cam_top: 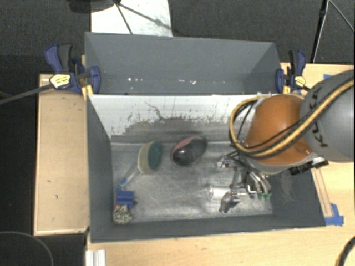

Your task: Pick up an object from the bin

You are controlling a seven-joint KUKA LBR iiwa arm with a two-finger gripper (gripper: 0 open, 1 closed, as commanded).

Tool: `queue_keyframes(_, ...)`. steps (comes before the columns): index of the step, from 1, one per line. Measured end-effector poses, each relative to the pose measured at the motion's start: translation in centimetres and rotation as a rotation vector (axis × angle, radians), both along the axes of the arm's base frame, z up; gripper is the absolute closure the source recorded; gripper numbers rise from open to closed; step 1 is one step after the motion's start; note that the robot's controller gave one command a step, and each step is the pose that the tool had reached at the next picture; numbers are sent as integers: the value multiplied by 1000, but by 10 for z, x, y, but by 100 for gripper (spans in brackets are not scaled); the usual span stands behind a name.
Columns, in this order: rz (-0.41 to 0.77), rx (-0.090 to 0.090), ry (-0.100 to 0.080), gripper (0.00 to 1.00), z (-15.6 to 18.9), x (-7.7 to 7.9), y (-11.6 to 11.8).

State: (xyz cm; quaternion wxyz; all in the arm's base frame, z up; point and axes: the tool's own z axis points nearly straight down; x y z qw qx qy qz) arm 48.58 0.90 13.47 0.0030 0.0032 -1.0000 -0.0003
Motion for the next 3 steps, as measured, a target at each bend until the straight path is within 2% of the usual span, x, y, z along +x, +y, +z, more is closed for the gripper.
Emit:
queue_keyframes(1, -16, 1, -18, 0, -64, -1, -42)
queue_keyframes(2, -11, -1, -12, 0, -33, 0, -42)
queue_keyframes(3, 184, 0, -8, 0, -33, -2, -43)
